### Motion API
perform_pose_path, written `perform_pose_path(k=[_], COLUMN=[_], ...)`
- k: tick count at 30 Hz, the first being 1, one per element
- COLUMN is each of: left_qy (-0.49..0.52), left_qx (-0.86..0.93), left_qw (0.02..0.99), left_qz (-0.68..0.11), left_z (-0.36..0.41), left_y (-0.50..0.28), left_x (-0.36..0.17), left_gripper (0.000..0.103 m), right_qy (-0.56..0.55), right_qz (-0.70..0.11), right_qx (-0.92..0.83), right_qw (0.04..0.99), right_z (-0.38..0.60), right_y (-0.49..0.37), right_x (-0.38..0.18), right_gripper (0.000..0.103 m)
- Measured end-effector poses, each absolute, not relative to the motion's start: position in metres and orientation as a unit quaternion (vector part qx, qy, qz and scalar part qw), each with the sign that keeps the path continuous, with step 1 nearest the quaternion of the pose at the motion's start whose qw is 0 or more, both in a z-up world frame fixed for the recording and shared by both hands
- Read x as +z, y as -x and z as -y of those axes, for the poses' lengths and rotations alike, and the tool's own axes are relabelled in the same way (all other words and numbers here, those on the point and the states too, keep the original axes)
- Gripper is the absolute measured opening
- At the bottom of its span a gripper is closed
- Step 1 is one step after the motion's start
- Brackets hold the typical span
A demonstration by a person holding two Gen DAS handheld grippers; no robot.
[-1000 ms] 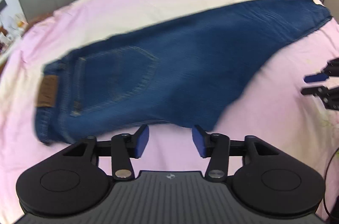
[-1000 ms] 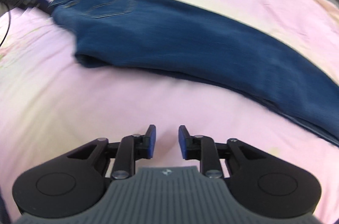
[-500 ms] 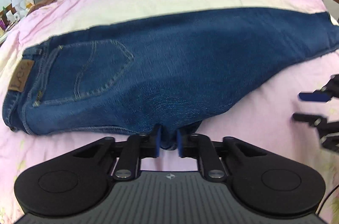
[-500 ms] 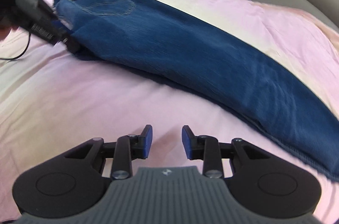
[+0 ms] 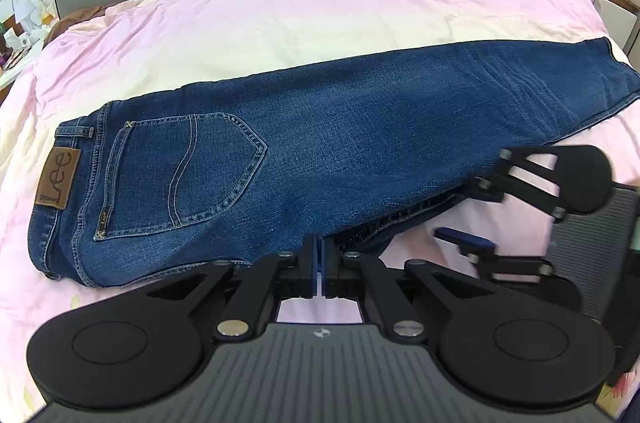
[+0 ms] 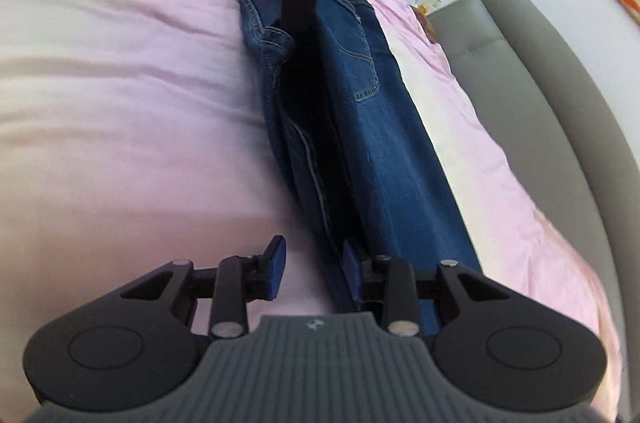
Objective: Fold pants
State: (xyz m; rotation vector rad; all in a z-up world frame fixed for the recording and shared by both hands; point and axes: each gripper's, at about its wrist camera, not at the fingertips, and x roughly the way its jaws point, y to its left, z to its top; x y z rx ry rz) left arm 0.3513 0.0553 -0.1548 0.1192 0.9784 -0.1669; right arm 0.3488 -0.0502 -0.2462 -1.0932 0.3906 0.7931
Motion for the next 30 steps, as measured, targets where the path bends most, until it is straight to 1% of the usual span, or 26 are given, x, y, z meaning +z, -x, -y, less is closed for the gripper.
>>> perform_pose_path(k=[2,3,4,8,11,15,17,21,23,26,28,30], left_qy=[-0.054,-0.057,-0.061,-0.077,-0.085,-0.106,-0.097,-0.097,-0.097,-0.087,-0.078,-0.079], left_qx=[-0.083,-0.084,-0.086,-0.091,-0.095,-0.080,-0.079,-0.093,-0.103,-0.105,-0.103,-0.103], left_qw=[0.876,0.876,0.875,0.867,0.852,0.833,0.826,0.829,0.837,0.856,0.868,0.873], left_qz=[-0.471,-0.472,-0.472,-0.485,-0.508,-0.537,-0.550,-0.543,-0.529,-0.499,-0.480,-0.470], left_z=[-0.056,-0.056,-0.056,-0.056,-0.053,-0.055,-0.063,-0.069,-0.067,-0.062,-0.056,-0.048], left_y=[-0.350,-0.349,-0.348,-0.341,-0.337,-0.332,-0.329,-0.320,-0.318,-0.320,-0.325,-0.332], left_x=[-0.156,-0.158,-0.159,-0.172,-0.190,-0.216,-0.222,-0.213,-0.202,-0.182,-0.169,-0.162], left_gripper=[0.001,0.001,0.001,0.001,0.001,0.000,0.000,0.000,0.000,0.002,0.007,0.008], right_qy=[0.511,0.512,0.516,0.492,0.541,0.540,0.539,0.512,0.508,0.442,0.393,0.342], right_qz=[-0.175,-0.176,-0.182,-0.209,-0.191,-0.204,-0.200,-0.245,-0.244,-0.290,-0.330,-0.364], right_qx=[0.368,0.371,0.370,0.392,0.405,0.398,0.393,0.390,0.372,0.335,0.301,0.254], right_qw=[0.757,0.754,0.750,0.749,0.712,0.713,0.717,0.725,0.738,0.780,0.804,0.829], right_z=[0.041,0.037,0.031,0.036,0.039,0.037,0.039,0.058,0.082,0.123,0.156,0.196], right_y=[-0.355,-0.358,-0.363,-0.369,-0.353,-0.351,-0.349,-0.347,-0.342,-0.350,-0.359,-0.369], right_x=[-0.249,-0.250,-0.252,-0.238,-0.251,-0.263,-0.265,-0.260,-0.256,-0.238,-0.230,-0.223], right_gripper=[0.027,0.020,0.000,0.000,0.000,0.000,0.000,0.000,0.000,0.000,0.008,0.012])
